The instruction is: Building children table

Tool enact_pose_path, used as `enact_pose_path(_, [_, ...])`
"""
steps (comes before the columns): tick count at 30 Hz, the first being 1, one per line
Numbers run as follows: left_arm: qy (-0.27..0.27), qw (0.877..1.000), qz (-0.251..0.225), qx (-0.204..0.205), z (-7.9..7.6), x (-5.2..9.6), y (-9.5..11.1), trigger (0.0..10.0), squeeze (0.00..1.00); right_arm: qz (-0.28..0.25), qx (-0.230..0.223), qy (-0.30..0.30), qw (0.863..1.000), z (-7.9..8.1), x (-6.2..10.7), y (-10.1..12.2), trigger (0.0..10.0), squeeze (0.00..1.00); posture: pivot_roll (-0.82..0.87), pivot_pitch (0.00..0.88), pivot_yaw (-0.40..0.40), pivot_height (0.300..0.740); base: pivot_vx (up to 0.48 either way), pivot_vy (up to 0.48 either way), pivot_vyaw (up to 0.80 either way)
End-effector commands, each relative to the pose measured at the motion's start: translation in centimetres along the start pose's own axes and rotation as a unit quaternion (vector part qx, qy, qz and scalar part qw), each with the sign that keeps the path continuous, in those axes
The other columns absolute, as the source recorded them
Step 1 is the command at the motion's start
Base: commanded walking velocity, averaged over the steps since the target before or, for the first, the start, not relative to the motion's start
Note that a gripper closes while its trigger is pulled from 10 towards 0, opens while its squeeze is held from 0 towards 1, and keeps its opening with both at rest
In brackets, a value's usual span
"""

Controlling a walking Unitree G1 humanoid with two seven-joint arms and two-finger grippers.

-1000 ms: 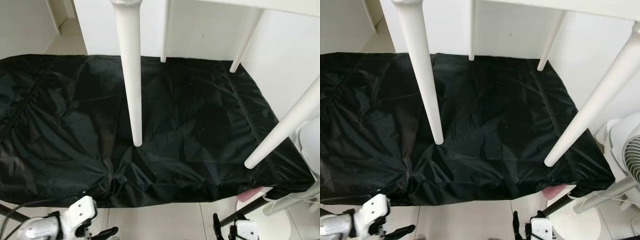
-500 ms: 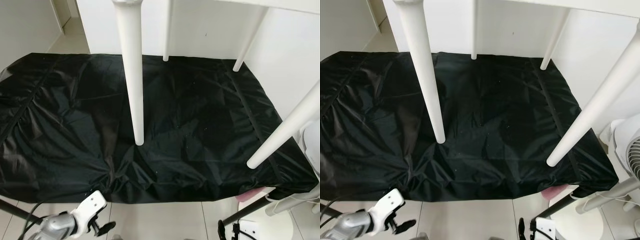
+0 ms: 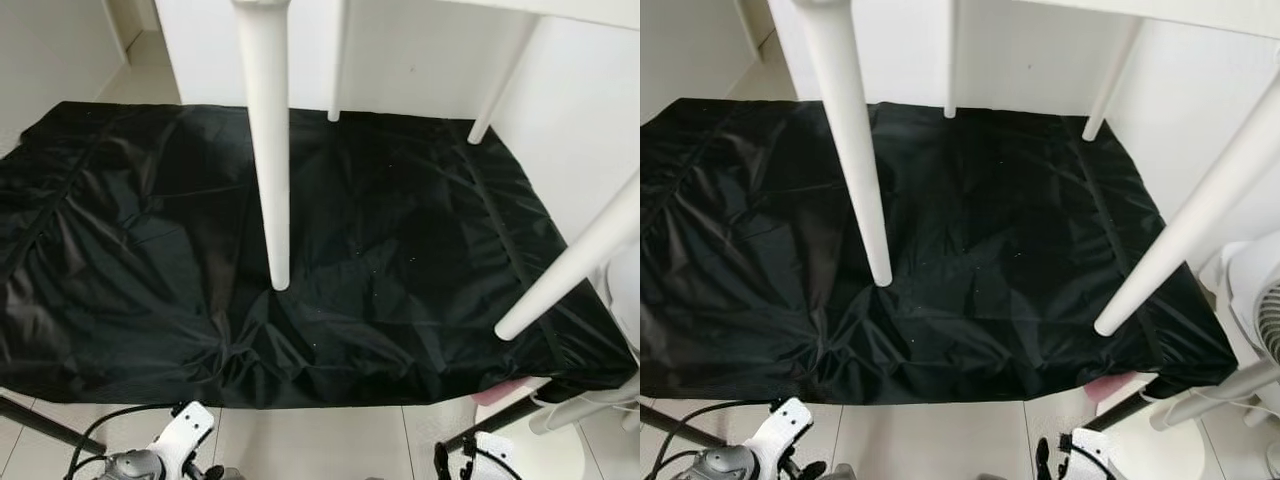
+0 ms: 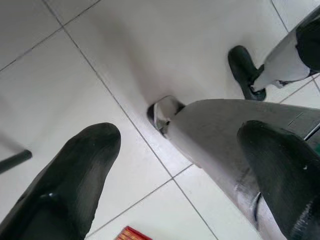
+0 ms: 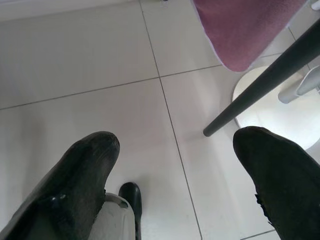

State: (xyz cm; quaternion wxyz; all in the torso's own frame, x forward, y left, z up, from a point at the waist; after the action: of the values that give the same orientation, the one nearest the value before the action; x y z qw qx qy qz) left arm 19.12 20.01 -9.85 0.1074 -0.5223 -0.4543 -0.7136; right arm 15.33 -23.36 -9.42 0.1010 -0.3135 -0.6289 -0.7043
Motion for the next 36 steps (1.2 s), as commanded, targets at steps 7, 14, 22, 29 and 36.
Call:
enact_pose_path(7, [0.072, 0.997, 0.015, 0.027, 1.1, -0.7, 1.1, 10.0, 0.0, 0.032, -0.031, -0.011, 0.999, 0.2, -0.6, -0.3, 10.0, 0.0, 0.05, 0.032, -0.027, 0.74, 0.0, 0.0, 0.0])
enact_pose_path(14, [0.133, 0.988, 0.009, 0.076, 1.5, -1.1, 2.1, 10.0, 0.0, 0.073, -0.027, 0.028, 0.997, 2.1, -1.0, -0.9, 10.0, 0.0, 0.05, 0.019, -0.01, 0.74, 0.0, 0.0, 0.0])
enact_pose_path(22, [0.131, 0.988, 0.008, 0.084, 0.9, -1.6, 2.6, 10.0, 0.0, 0.095, -0.012, 0.049, 0.994, 3.8, -1.3, -1.1, 10.0, 0.0, 0.06, 0.014, -0.01, 0.74, 0.0, 0.0, 0.0])
enact_pose_path(29, [0.134, 0.987, 0.002, 0.087, 0.3, -2.1, 3.6, 10.0, 0.0, 0.107, -0.023, 0.051, 0.993, 4.3, -1.6, -1.0, 10.0, 0.0, 0.07, 0.0, -0.027, 0.74, 0.0, 0.0, 0.0])
enact_pose_path(36, [0.136, 0.984, 0.0, 0.118, 0.3, -2.1, 3.5, 10.0, 0.0, 0.125, -0.027, 0.047, 0.991, 4.2, -1.3, -1.6, 10.0, 0.0, 0.07, 0.0, -0.033, 0.74, 0.0, 0.0, 0.0])
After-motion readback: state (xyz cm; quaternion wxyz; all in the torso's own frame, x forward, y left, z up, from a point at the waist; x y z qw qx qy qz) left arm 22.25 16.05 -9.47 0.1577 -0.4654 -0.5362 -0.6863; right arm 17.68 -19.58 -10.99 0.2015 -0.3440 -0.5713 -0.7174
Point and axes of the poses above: a point about 5 cm out from each wrist's last joint towards the gripper, its own x axis pointing back from the gripper into the wrist, its own y axis along the axis of the wrist's last joint, z = x × y, the point moved 3 cm from there along -x, pointing out of the wrist towards the gripper, and after that the axes turned 4 degrees about -x, right-handed, at the moved point
